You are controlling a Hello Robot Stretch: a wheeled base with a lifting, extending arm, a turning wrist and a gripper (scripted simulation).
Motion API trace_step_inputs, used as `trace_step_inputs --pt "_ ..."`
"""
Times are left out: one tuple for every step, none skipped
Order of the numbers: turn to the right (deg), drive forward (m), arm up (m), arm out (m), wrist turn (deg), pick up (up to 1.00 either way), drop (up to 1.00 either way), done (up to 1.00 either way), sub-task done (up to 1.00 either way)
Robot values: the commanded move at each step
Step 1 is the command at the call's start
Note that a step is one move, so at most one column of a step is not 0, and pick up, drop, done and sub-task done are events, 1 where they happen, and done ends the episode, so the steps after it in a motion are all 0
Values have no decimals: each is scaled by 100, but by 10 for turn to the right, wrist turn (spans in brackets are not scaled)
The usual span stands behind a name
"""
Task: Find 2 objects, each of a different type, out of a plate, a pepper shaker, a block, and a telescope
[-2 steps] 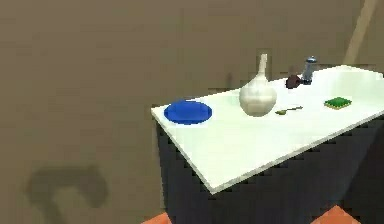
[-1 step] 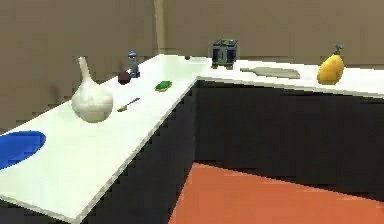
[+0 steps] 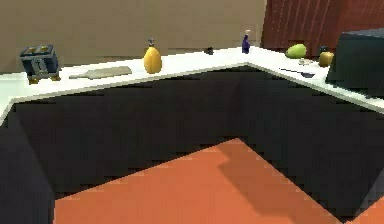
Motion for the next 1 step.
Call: trace_step_inputs --pt "330 0 0 0 0 0 0 0 0"
